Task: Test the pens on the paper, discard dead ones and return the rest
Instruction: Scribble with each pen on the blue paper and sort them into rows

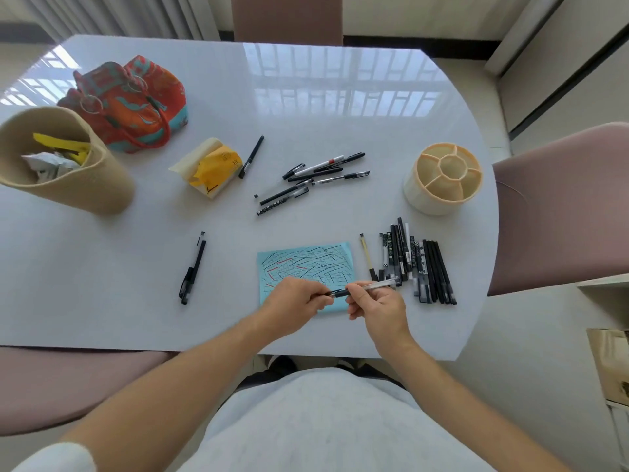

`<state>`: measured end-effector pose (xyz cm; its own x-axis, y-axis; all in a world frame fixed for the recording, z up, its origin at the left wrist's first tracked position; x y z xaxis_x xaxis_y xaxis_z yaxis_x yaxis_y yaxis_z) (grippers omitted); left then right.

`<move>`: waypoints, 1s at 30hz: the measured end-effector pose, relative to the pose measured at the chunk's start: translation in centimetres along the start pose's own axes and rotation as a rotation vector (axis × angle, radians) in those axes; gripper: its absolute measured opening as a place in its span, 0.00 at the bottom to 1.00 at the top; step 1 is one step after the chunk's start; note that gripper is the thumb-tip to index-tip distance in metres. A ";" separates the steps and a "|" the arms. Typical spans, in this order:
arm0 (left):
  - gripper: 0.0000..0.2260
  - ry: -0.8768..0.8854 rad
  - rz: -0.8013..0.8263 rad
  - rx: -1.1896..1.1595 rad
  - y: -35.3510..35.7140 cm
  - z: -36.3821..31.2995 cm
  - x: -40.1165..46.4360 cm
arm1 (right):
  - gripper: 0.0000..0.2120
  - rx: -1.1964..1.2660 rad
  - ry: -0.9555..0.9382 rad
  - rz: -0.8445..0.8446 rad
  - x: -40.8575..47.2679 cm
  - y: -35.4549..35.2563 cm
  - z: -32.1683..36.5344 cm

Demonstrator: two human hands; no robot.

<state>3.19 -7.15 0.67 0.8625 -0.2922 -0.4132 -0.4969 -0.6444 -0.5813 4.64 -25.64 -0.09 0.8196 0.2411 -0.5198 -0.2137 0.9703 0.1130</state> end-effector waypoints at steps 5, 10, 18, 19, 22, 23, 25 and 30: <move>0.08 -0.070 -0.116 0.184 -1.2 2.8 -1.4 | 0.07 0.153 0.030 -0.271 1.4 -4.0 0.5; 0.05 -0.142 -0.203 0.121 -2.0 6.9 -3.6 | 0.04 -0.143 -0.034 -0.176 2.7 -6.4 0.9; 0.09 -0.035 0.013 0.245 1.3 6.7 -1.9 | 0.13 -0.535 -0.147 0.060 3.0 -0.7 -1.6; 0.09 -0.033 0.022 0.247 1.4 6.8 -1.9 | 0.14 -0.556 -0.162 0.066 3.1 -0.5 -1.6; 0.09 -0.039 0.027 0.242 1.5 7.0 -1.9 | 0.15 -0.625 -0.170 0.080 3.4 -0.5 -1.8; 0.09 -0.046 0.030 0.239 1.5 7.0 -1.9 | 0.15 -0.644 -0.169 0.088 3.5 -0.6 -1.9; 0.09 -0.059 0.033 0.234 1.4 7.1 -1.8 | 0.14 -0.657 -0.165 0.098 3.6 -0.7 -1.9; 0.09 -0.064 0.033 0.228 1.6 7.3 -1.7 | 0.06 -0.707 -0.140 0.111 3.9 -0.8 -1.7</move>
<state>0.20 -2.51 -4.63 0.8411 -0.2605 -0.4740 -0.5399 -0.4564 -0.7072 7.05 -25.47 -3.65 0.8232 0.3838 -0.4184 -0.5534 0.7073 -0.4399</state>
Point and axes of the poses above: each hand's wrist, its own x-axis towards the middle knuckle, its own y-axis out of the palm, z = x × y, the point moved 4 cm from there along x, towards the middle knuckle, and after that the axes turned 9 degrees about z, right-handed, at the moved point
